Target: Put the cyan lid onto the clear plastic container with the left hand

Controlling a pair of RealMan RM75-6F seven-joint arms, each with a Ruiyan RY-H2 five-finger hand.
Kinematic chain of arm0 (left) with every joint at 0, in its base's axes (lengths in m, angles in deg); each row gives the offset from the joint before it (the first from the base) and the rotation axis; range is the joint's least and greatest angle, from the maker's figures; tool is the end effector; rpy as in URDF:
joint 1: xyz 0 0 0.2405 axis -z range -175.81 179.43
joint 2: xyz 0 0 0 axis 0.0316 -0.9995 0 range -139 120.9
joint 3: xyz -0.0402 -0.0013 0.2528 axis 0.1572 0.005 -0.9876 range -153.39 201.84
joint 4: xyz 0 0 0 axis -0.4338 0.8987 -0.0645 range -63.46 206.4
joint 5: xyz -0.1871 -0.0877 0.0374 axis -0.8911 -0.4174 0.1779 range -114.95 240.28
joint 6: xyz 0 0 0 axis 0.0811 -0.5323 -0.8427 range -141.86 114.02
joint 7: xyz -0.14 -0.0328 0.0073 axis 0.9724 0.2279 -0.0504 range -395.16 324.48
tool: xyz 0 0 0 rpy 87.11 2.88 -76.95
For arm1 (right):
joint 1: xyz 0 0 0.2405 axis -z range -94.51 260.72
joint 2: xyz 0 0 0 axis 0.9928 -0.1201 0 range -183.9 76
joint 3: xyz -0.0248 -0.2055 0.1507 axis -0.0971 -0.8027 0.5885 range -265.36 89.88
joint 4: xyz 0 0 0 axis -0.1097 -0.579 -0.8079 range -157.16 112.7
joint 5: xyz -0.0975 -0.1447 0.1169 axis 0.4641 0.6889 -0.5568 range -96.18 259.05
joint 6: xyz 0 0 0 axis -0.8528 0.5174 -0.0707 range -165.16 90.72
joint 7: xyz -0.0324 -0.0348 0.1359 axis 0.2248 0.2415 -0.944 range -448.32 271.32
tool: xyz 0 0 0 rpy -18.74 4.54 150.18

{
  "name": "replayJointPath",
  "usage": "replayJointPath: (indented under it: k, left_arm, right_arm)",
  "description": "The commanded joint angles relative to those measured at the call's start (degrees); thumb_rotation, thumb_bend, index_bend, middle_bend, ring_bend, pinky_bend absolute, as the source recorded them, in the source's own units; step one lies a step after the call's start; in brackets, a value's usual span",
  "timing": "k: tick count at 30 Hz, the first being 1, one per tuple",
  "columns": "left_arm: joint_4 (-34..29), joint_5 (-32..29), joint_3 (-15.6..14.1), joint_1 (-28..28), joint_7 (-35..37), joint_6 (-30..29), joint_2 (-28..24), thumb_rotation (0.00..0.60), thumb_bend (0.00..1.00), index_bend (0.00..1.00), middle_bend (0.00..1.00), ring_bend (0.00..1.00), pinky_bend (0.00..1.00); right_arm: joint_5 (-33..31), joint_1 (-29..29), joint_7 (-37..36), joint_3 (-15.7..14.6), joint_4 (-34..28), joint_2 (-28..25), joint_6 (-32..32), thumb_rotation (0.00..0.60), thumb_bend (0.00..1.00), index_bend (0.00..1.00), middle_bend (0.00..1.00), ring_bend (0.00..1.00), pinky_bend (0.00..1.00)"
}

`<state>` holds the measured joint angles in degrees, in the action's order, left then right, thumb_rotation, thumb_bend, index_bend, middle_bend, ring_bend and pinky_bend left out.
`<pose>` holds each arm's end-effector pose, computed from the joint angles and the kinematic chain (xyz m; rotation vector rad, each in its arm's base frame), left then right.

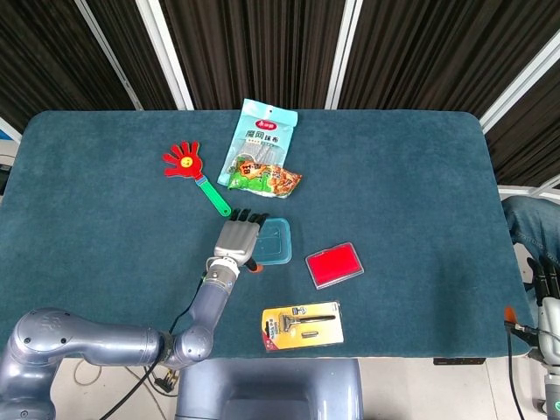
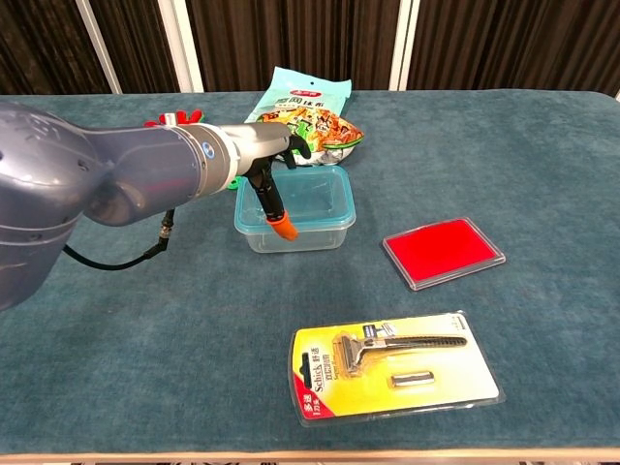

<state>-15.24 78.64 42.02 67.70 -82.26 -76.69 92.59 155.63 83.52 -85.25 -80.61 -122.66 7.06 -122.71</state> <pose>-0.0323 0.3550 -0.0788 -1.8135 -1.1580 -0.6828 -0.3235 -0.1626 0.1838 1.1191 -1.0072 0.8086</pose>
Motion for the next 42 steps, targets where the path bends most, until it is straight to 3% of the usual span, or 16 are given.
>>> replayJointPath:
  k: [1,18,32,42]
  left_arm:
    - [0.0,-0.1,0.0,0.0,-0.1,0.1,-0.1,0.6,0.15,0.1,0.2,0.0,0.0]
    - [-0.7,-0.4,-0.3,0.2,-1.3,0.0,-0.3,0.6,0.09,0.08,0.15,0.0,0.0]
    - [-2.2,-1.1,-0.9,0.6,-2.9,-0.1,-1.3,0.6,0.08,0.05,0.04,0.0,0.0]
    - [-4.2,-0.1,-1.3,0.8,-3.4,-0.5,-2.4,0.6,0.06,0.05,0.04,0.0,0.0]
  right_arm:
    - [-0.1,0.0,0.0,0.1,0.0,0.0,0.0,0.6,0.41,0.03,0.0,0.0,0.0]
    - [-0.2,0.1,-0.2,0.1,0.0,0.0,-0.1,0.6,0.41,0.03,0.0,0.0,0.0]
    - [-0.4,0.0,0.4,0.1,-0.1,0.0,0.0,0.6,0.41,0.03,0.0,0.0,0.0]
    - [-0.7,-0.1,0.8,0.2,-0.2,0.0,0.0,0.6,0.41,0.03,0.0,0.0,0.0]
